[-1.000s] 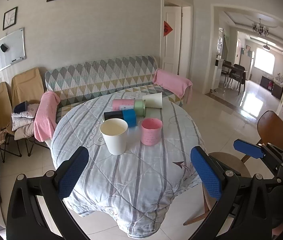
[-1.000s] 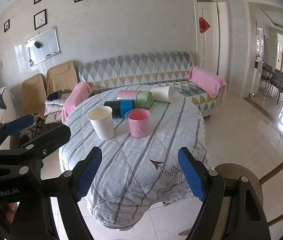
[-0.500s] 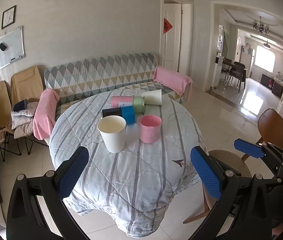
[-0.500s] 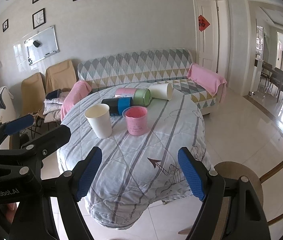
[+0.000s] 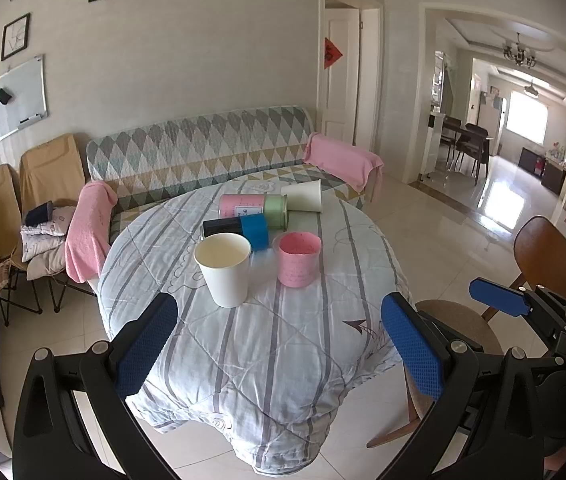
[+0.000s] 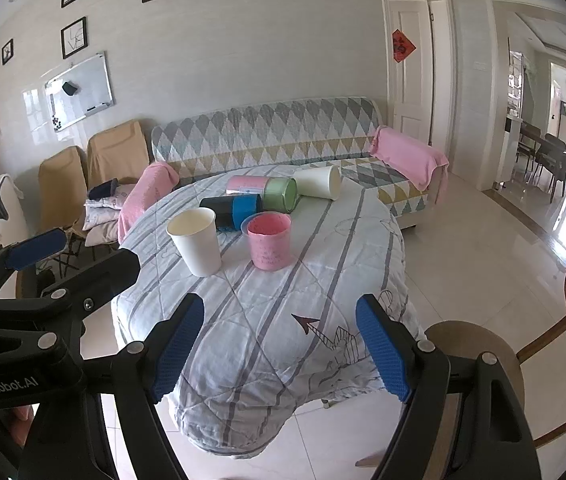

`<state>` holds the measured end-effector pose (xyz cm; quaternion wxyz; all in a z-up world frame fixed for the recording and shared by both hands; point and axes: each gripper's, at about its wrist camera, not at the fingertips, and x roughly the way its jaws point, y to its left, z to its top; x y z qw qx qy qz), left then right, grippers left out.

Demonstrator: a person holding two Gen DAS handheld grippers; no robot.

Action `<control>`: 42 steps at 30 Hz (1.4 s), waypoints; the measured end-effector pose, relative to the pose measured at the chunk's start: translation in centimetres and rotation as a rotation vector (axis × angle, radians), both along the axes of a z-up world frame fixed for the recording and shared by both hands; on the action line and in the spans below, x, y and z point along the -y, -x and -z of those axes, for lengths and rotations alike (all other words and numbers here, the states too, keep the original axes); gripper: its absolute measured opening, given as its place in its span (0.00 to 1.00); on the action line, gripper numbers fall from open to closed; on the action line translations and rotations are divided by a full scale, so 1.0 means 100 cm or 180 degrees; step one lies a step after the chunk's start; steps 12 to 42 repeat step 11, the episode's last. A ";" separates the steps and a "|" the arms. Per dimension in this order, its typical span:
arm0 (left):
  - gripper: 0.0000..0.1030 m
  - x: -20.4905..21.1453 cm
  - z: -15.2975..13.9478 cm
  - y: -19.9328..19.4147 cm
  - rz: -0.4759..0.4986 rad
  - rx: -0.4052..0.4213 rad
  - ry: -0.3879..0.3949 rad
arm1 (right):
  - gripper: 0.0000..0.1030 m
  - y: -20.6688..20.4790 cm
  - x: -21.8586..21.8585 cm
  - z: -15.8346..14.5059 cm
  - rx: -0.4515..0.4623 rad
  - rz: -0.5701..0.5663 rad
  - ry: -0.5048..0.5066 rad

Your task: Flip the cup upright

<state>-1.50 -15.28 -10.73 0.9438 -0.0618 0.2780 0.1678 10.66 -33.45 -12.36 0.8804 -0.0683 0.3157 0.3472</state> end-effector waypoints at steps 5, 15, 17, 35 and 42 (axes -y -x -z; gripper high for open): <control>1.00 0.001 -0.001 0.000 -0.0006 -0.0002 -0.0002 | 0.78 0.001 -0.001 -0.001 -0.0001 0.0010 0.0001; 1.00 0.000 0.000 0.000 -0.0008 0.0003 -0.0005 | 0.78 0.002 -0.002 -0.001 -0.0004 0.0006 0.0002; 1.00 0.000 0.000 0.000 -0.0008 0.0003 -0.0005 | 0.78 0.002 -0.002 -0.001 -0.0004 0.0006 0.0002; 1.00 0.000 0.000 0.000 -0.0008 0.0003 -0.0005 | 0.78 0.002 -0.002 -0.001 -0.0004 0.0006 0.0002; 1.00 0.000 0.000 0.000 -0.0008 0.0003 -0.0005 | 0.78 0.002 -0.002 -0.001 -0.0004 0.0006 0.0002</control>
